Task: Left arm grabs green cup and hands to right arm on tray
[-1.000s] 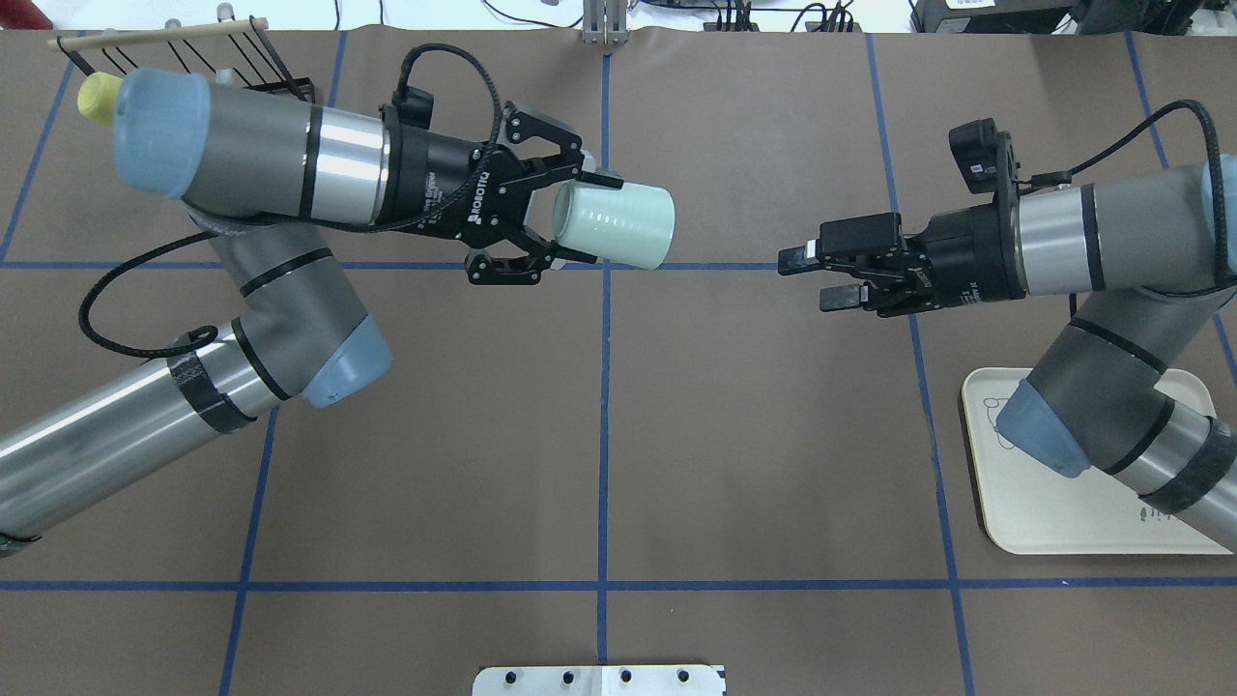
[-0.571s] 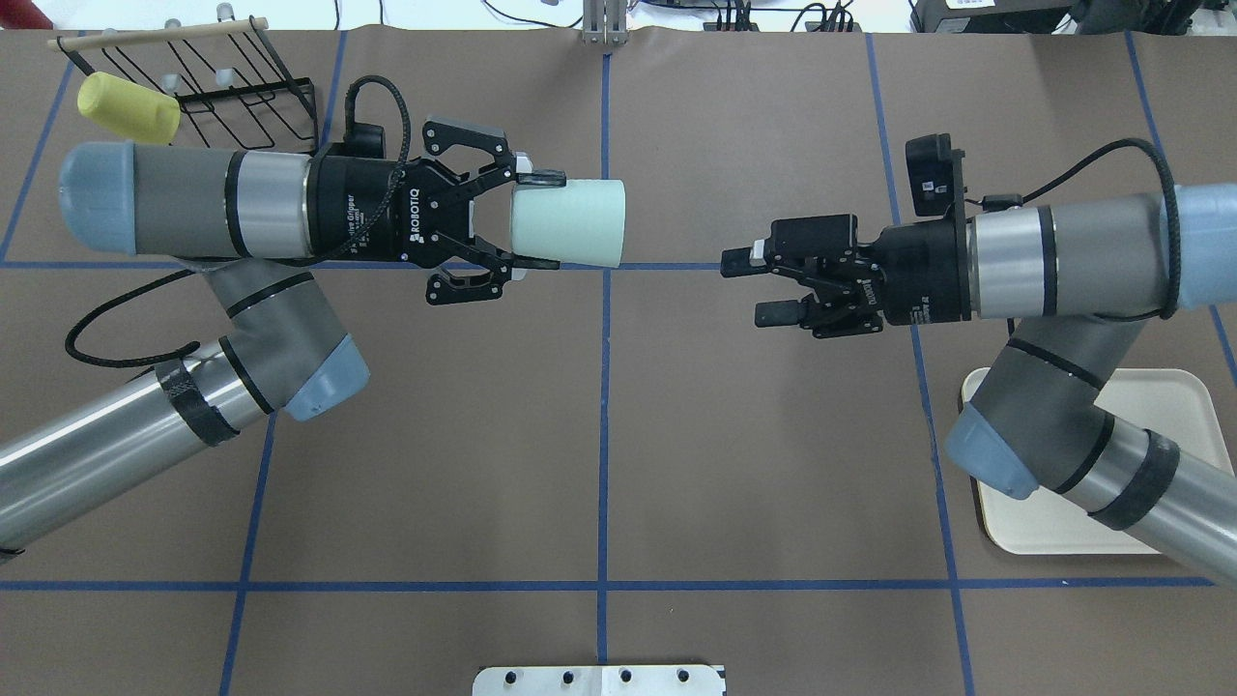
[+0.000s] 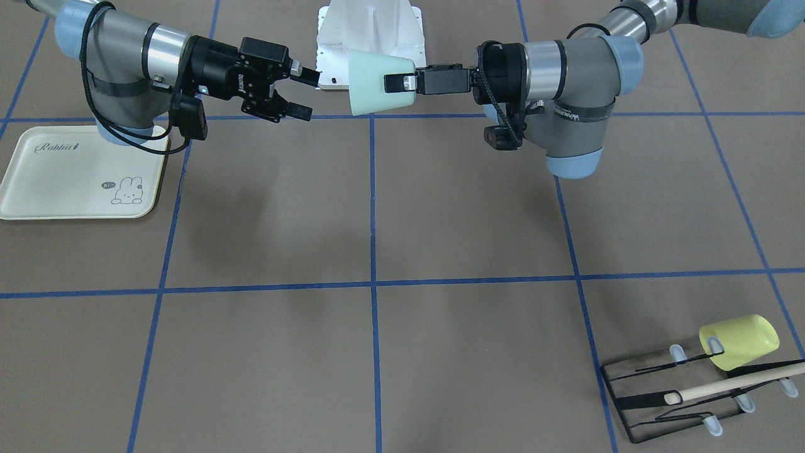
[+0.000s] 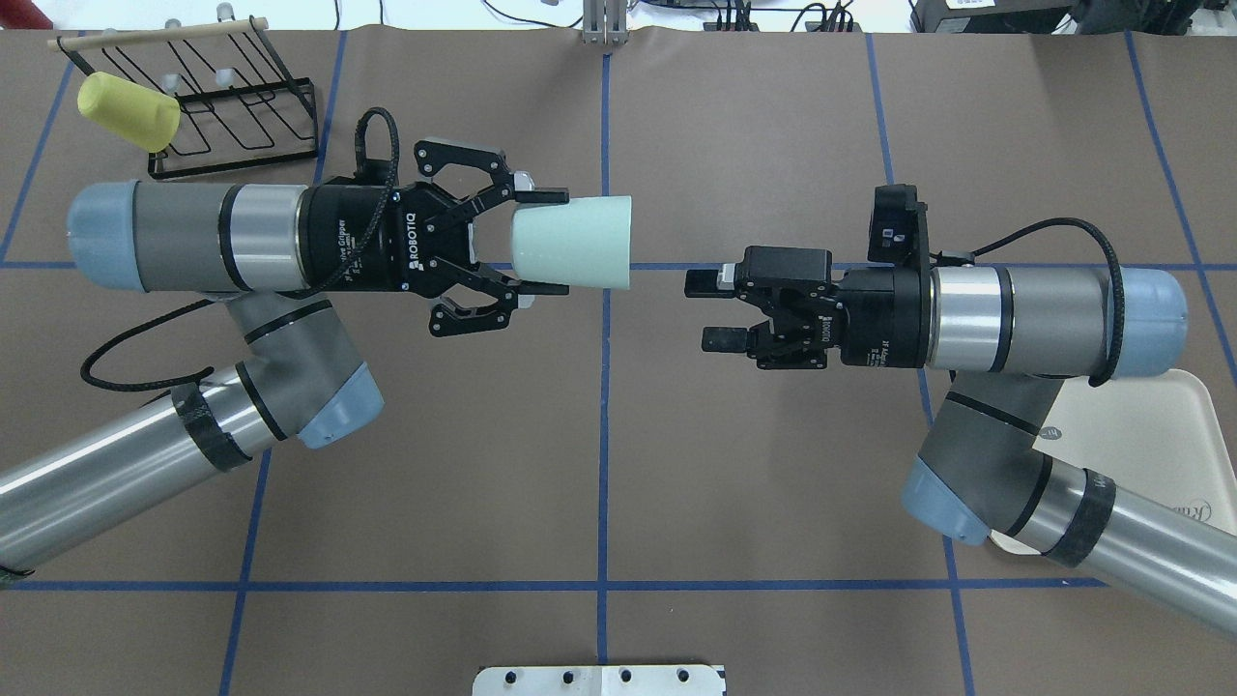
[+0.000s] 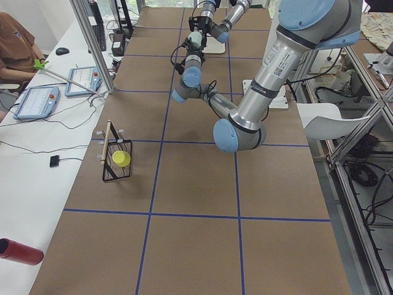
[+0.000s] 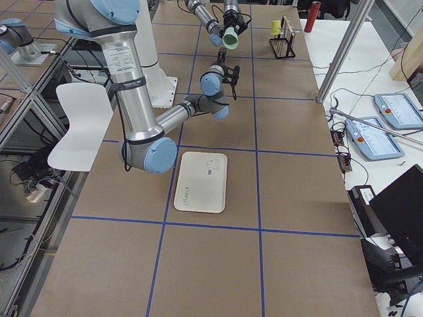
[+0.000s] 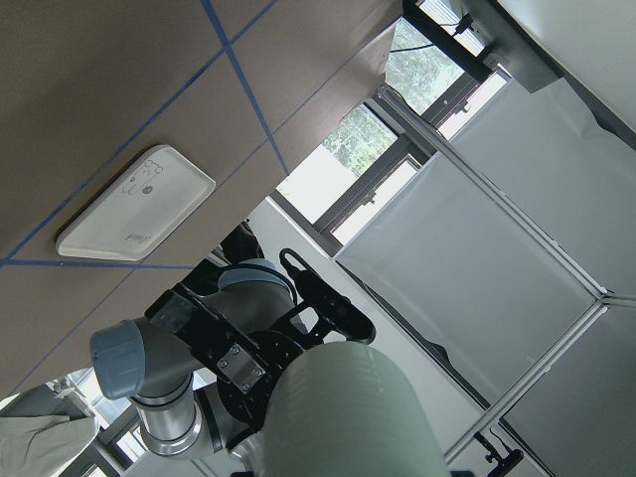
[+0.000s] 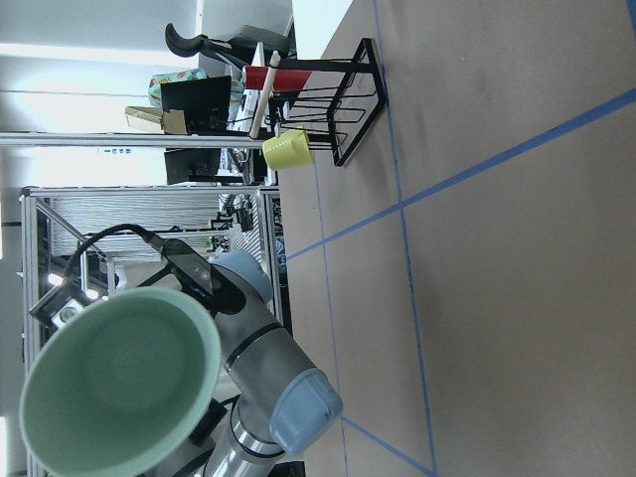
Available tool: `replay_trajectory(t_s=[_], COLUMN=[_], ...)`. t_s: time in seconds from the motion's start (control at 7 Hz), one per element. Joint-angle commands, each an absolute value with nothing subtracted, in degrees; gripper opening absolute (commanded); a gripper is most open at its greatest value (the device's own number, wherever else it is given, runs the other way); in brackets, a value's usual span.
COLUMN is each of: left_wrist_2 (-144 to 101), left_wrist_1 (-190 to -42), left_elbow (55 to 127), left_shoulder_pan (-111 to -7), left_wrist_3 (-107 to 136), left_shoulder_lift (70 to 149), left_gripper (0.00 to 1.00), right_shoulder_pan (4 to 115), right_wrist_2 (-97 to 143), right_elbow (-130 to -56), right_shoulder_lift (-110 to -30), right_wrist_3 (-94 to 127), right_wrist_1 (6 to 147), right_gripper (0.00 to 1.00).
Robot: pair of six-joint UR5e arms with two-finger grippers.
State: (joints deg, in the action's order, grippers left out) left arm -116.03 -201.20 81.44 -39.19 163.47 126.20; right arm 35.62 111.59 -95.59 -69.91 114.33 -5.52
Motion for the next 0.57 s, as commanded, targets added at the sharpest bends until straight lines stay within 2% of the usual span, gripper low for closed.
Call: replay_trajectory(t_s=[0.0,0.43], left_wrist_2=[-115.4,-110.4], left_wrist_1=[-201.01,-201.01], left_elbow=[81.47,81.47], left_shoulder_pan=[-37.45,-34.55], left_wrist_3=[163.57,163.65], left_shoulder_lift=[126.39,127.0], left_gripper=[0.0,0.0], right_shoulder_pan=[35.25,34.46], right_wrist_2=[109.35,109.34], right_elbow=[-95.28,-95.1], right_shoulder_lift=[-69.43,-69.17], right_wrist_3=[116.01,116.37], right_wrist_1=[-7.72,-9.56], right_gripper=[0.97,0.88])
